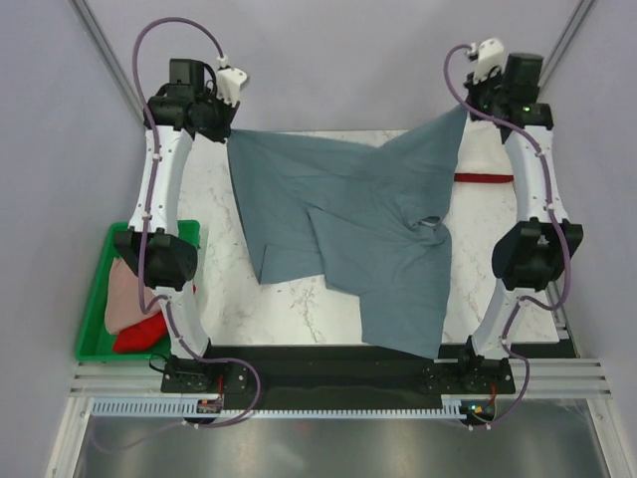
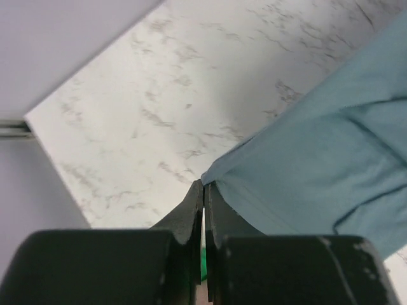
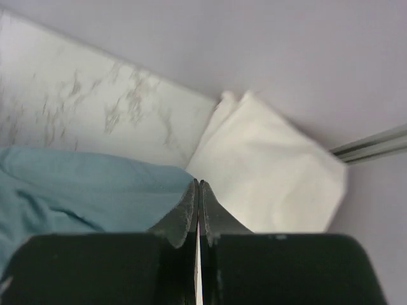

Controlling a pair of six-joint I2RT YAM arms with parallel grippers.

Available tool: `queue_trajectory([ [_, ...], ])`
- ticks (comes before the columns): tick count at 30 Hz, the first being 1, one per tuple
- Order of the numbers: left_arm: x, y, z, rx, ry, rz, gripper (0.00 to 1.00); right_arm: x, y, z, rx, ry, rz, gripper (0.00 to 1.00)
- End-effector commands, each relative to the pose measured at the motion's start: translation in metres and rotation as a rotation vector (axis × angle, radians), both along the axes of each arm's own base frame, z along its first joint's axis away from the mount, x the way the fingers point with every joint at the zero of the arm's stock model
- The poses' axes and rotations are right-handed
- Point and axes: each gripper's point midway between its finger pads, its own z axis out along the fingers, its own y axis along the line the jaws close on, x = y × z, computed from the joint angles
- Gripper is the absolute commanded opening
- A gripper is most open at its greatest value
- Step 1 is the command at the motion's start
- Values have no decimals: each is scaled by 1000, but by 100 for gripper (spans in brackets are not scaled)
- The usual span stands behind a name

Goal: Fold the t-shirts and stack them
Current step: Flatten the tshirt out

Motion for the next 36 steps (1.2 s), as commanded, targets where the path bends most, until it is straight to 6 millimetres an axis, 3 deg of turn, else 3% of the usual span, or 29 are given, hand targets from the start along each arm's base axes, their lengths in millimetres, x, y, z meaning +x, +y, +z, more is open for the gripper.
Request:
queue_trajectory([
  [1,-14,19,100,-4,-266,95,2,-23,-35,125,-1,-292,-143,0],
  [5,-39,28,146,-32,-370,139,2,-69,-40,195,-57,-438,-159,0],
  [7,-52,31,163,-33,-410,149,2,-86,-41,207,-91,-464,-157,0],
  [8,-66,32,179,-41,-449,150,2,-107,-40,228,-102,-514,-162,0],
  [10,-80,32,191,-54,-474,146,2,-125,-39,236,-118,-544,-163,0],
  [11,-99,33,208,-66,-517,143,2,-147,-36,256,-123,-596,-164,0],
  [14,-125,34,225,-80,-561,141,2,-178,-28,277,-121,-659,-143,0],
  [15,-144,36,236,-85,-594,144,2,-199,-24,294,-124,-706,-139,0],
  [17,-158,37,238,-82,-611,138,2,-230,-19,319,-127,-778,-138,0],
  [18,-180,38,252,-84,-660,128,2,-240,-18,327,-128,-801,-141,0],
  [21,-204,37,251,-84,-678,101,2,-280,-14,353,-133,-886,-155,0],
  [22,-224,38,259,-89,-714,92,2,-290,-14,359,-135,-904,-163,0],
  [26,-255,42,250,-67,-729,86,2,-347,-11,387,-174,-1015,-188,0],
  [30,-287,46,254,-53,-783,83,2,-390,-12,409,-208,-1100,-226,0],
  [33,-309,50,269,-49,-845,89,2,-430,-11,436,-203,-1199,-264,0],
  [36,-327,54,293,-50,-922,99,2,-452,-9,456,-194,-1269,-274,0],
])
